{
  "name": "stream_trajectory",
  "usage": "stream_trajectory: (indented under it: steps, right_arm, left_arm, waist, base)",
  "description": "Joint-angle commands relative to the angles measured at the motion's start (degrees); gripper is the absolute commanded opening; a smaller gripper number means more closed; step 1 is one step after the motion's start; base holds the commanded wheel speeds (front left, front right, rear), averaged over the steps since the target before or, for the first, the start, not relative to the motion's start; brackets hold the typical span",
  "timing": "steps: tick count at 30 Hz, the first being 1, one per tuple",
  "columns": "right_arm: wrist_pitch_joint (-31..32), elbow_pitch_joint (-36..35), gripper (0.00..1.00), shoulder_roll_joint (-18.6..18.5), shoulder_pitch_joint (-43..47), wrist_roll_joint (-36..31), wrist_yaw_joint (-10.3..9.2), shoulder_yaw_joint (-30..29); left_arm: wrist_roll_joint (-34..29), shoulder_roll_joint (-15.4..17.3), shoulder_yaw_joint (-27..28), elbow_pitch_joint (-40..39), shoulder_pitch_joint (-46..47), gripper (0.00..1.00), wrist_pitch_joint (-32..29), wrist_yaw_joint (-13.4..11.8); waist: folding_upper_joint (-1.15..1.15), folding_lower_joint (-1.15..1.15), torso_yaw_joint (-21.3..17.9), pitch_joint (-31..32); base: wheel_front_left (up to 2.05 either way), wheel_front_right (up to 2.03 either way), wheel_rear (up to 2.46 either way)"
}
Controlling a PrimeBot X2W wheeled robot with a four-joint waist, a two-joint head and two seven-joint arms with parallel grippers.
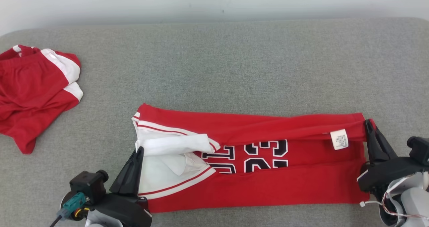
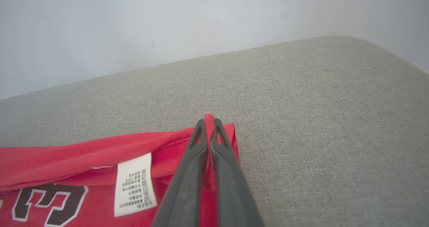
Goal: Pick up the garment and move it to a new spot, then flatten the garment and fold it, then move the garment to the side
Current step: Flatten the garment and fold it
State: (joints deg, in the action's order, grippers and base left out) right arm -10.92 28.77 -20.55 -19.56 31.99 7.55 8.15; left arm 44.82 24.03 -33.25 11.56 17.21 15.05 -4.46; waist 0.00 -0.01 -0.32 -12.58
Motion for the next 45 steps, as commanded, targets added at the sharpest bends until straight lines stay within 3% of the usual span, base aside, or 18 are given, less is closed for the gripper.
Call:
stream_trajectory:
  steps: [1,2,3,11,19,27,41,42,43,44,45]
  right_arm:
    - [0.41,-1.01,0.63,0.40,1.08,-0.63,-0.14,-0.66]
    - [0.73,-1.61,1.00,0.55,1.67,-0.93,-0.14,-1.12]
    - [1.03,-2.22,1.00,0.83,2.28,-1.04,-0.14,-1.55]
    - [3.04,-7.42,1.00,2.45,5.93,-0.44,-0.14,-4.45]
    - [8.40,-7.96,1.00,3.58,7.05,-2.90,-0.14,-8.19]
    - [12.42,-2.92,1.00,5.68,6.08,-6.13,-0.14,-11.28]
    - [13.05,9.53,1.00,8.45,3.16,-7.71,-0.14,-10.83]
    - [13.09,10.21,0.45,8.74,3.05,-7.51,-0.13,-10.25]
    - [12.91,10.59,0.18,9.04,2.87,-7.13,-0.11,-9.70]
    - [12.73,10.82,0.00,9.17,2.72,-6.83,-0.03,-9.28]
    - [12.48,11.11,0.00,9.08,2.63,-6.59,-0.02,-8.92]
  left_arm:
    - [-0.75,-0.58,0.75,0.35,-0.98,0.13,0.16,0.31]
    - [-1.20,-0.89,1.39,0.55,-1.35,0.50,0.17,0.16]
    - [-1.58,-1.19,1.93,0.67,-1.86,1.00,0.17,0.20]
    - [-6.76,-4.50,8.99,-0.69,-4.97,1.00,0.17,0.88]
    - [-18.43,-8.98,21.41,-6.73,-8.81,1.00,0.17,0.96]
    - [-26.59,-12.54,28.50,-7.86,-12.73,1.00,0.17,4.38]
    - [-32.24,-18.98,35.04,-6.45,-15.33,1.00,0.17,8.53]
    - [-32.48,-19.22,35.31,-6.32,-15.29,1.00,0.17,8.89]
    - [-32.73,-19.49,35.59,-6.22,-15.31,1.00,0.17,8.96]
    - [-32.95,-19.70,35.93,-6.18,-15.37,1.00,0.17,9.16]
    - [-33.08,-19.88,36.21,-6.17,-15.45,1.00,0.18,9.38]
  waist:
    - [0.00,0.01,0.10,0.28]
    - [0.00,0.01,0.16,0.42]
    - [0.00,0.01,0.21,0.55]
    - [0.00,0.01,0.57,1.72]
    - [0.00,0.01,1.06,2.37]
    - [0.00,0.01,1.98,2.69]
    - [0.00,0.01,2.80,3.56]
    - [0.00,0.01,2.91,3.63]
    - [0.00,0.01,2.97,3.72]
    - [0.00,0.01,2.99,3.81]
    - [0.00,0.01,2.96,3.89]
  base:
    - [0.00,0.00,0.00]
    - [0.00,0.00,0.00]
    - [0.00,0.00,0.00]
    - [0.00,0.00,0.00]
    - [0.00,0.00,0.00]
    - [0.00,0.00,0.00]
    - [0.00,0.00,0.00]
    - [0.00,0.00,0.00]
    - [0.00,0.00,0.00]
    - [0.00,0.00,0.00]
    - [0.00,0.00,0.00]
